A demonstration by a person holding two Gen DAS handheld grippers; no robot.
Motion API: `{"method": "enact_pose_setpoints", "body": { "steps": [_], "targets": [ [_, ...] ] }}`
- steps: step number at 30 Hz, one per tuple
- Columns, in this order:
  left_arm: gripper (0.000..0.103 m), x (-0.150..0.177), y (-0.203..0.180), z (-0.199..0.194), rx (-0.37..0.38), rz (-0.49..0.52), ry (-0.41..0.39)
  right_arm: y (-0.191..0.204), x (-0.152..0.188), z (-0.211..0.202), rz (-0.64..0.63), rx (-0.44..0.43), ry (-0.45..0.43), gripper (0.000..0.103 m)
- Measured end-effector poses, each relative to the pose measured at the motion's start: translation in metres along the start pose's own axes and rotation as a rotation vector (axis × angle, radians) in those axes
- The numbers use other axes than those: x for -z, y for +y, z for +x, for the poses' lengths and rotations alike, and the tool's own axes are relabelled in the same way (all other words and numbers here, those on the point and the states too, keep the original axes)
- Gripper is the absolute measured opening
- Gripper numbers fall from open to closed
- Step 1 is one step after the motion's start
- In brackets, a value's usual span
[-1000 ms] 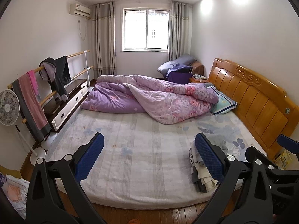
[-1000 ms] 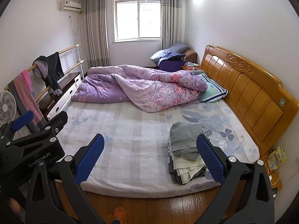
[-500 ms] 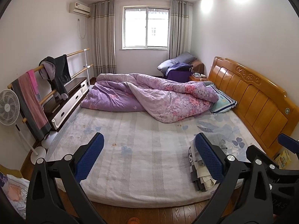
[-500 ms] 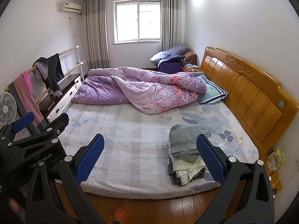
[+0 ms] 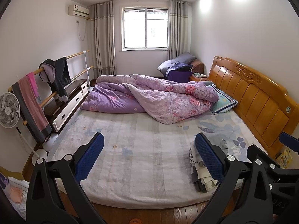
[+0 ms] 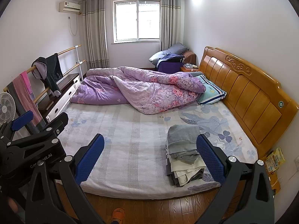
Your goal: Fold large clothes
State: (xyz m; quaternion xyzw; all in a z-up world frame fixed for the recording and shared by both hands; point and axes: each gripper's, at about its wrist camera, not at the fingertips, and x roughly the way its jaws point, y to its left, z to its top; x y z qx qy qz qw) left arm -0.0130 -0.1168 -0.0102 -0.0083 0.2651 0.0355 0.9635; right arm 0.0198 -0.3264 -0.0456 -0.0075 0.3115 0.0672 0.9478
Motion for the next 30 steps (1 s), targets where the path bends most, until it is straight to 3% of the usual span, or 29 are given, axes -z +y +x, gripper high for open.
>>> {"method": "enact_pose_setpoints", "body": {
  "steps": [30],
  "targets": [
    [0.098,-0.0028,0.0067,0.0056,0.006,0.022,-0.018,-0.0068,-0.0032,0.0026,-0.002,0.013,0.002,0.095]
  ]
}}
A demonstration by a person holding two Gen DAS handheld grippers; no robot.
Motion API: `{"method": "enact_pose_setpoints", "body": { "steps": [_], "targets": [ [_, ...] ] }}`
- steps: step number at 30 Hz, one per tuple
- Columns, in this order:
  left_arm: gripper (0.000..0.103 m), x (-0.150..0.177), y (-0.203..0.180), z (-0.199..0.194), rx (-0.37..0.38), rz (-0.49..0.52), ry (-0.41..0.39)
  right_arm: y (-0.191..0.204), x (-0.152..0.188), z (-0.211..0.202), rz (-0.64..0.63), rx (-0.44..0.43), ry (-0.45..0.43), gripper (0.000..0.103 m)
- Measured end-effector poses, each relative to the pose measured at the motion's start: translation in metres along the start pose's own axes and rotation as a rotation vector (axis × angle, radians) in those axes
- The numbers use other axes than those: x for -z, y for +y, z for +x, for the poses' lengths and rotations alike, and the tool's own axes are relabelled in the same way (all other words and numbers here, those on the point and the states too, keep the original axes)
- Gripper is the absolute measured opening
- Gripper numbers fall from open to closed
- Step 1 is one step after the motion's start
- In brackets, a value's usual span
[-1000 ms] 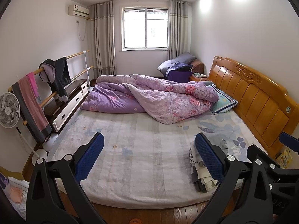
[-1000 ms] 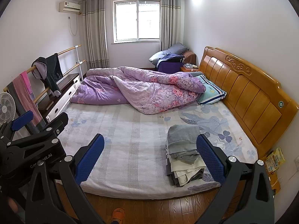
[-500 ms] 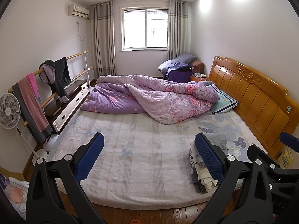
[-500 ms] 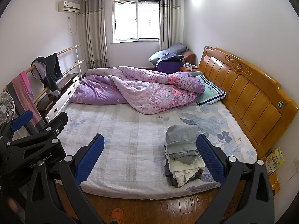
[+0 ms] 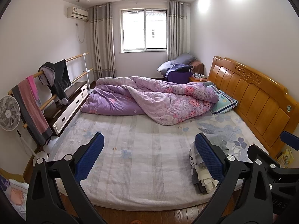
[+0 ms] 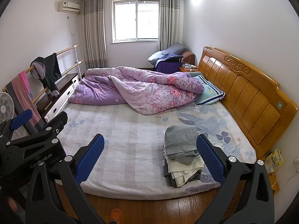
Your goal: Fold large clothes
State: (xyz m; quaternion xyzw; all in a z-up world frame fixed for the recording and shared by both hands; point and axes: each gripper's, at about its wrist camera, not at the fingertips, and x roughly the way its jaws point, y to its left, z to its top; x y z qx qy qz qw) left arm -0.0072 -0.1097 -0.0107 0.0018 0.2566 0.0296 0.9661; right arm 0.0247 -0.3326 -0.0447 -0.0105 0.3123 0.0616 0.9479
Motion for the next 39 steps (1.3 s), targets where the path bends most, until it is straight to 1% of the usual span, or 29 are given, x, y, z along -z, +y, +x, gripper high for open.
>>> {"method": "enact_pose_setpoints", "body": {
  "steps": [3,8,39],
  "targets": [
    [0.098,0.0,0.002,0.0,-0.005,0.013,-0.005,0.0,0.0,0.0,-0.001,0.003,0.002,0.095],
    [0.098,-0.001,0.008,0.004,0.018,-0.007,0.015,0.0,-0.001,0.0,0.002,-0.002,0.001,0.095],
    [0.098,0.005,0.015,0.007,0.027,0.007,0.027,-0.003,0.0,0.004,0.006,-0.003,0.012,0.095]
  ]
}}
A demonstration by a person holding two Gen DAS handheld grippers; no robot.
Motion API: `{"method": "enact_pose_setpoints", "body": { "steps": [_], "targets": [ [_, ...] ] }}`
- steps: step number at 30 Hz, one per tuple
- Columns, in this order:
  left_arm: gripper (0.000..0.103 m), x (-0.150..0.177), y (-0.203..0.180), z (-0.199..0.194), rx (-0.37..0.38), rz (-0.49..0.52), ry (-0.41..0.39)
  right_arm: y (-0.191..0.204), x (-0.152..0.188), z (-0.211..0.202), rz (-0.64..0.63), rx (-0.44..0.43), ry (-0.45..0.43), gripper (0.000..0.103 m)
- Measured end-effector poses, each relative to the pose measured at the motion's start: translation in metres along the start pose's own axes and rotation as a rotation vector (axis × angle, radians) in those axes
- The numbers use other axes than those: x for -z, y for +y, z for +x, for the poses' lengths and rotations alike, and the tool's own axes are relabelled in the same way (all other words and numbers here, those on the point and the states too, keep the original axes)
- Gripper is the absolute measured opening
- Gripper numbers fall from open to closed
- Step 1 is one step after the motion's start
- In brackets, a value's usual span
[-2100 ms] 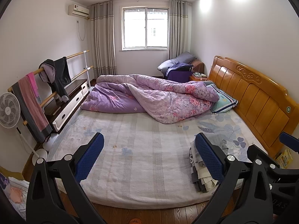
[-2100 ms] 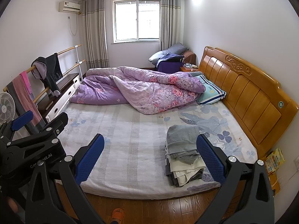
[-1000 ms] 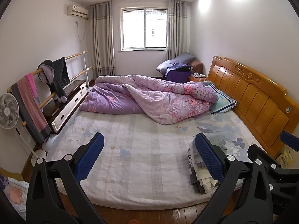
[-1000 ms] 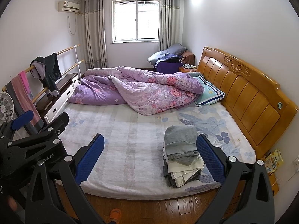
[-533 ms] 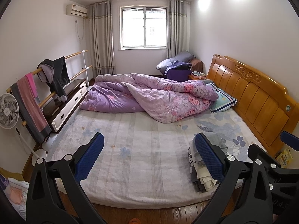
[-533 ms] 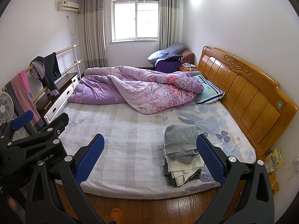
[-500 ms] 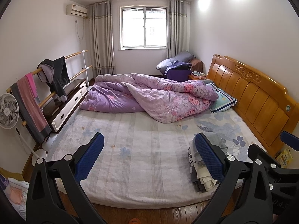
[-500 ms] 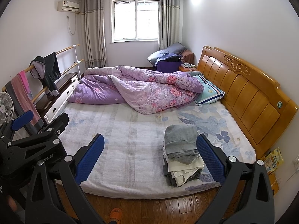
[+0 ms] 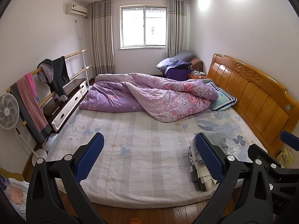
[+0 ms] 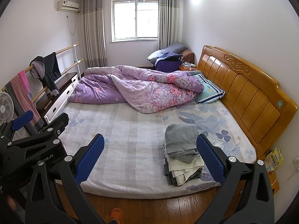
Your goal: Fold large clothes
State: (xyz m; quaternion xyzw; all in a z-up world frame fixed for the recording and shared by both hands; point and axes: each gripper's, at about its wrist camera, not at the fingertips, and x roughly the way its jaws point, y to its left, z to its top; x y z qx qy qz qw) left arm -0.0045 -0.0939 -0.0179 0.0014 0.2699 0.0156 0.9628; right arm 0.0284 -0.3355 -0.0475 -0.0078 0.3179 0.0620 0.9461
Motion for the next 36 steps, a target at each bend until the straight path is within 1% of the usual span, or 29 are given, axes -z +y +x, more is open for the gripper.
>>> {"method": "enact_pose_setpoints", "body": {
  "steps": [36],
  "targets": [
    [0.098,-0.0005,0.0001,0.0005,0.0,0.004,0.0,-0.0012,0.0,0.001,0.004,0.001,-0.001,0.095]
  ]
}}
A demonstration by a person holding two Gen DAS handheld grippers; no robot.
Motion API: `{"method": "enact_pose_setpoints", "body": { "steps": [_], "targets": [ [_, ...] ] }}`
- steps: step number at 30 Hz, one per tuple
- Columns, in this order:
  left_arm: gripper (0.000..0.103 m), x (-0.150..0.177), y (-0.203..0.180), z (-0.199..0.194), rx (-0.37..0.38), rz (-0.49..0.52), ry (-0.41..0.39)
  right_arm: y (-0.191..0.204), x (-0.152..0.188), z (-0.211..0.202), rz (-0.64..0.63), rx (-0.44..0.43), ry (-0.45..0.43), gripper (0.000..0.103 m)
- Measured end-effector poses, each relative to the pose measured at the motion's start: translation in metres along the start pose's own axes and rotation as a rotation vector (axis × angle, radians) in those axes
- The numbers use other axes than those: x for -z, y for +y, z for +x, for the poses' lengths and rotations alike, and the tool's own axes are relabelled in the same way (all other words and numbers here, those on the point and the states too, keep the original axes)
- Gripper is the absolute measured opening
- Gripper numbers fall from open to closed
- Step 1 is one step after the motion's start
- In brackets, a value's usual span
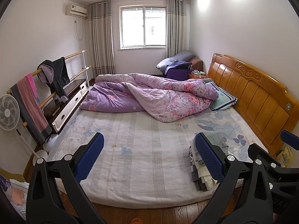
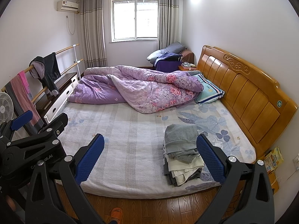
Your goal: Fold large clothes
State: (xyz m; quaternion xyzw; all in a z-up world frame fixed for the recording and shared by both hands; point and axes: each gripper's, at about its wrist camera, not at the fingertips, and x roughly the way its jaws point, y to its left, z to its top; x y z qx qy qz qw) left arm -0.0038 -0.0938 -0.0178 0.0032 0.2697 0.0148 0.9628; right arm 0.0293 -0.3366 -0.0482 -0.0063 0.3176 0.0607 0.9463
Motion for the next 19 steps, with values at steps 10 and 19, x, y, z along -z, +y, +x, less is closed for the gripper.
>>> {"method": "enact_pose_setpoints", "body": {
  "steps": [10,19],
  "targets": [
    [0.098,0.0,0.007,0.0,0.005,0.004,0.014,-0.001,0.001,0.001,0.0,0.0,0.005,0.095],
    [0.098,-0.004,0.016,0.007,0.012,0.009,0.03,-0.002,0.005,0.003,0.001,-0.002,0.011,0.095]
  ]
}}
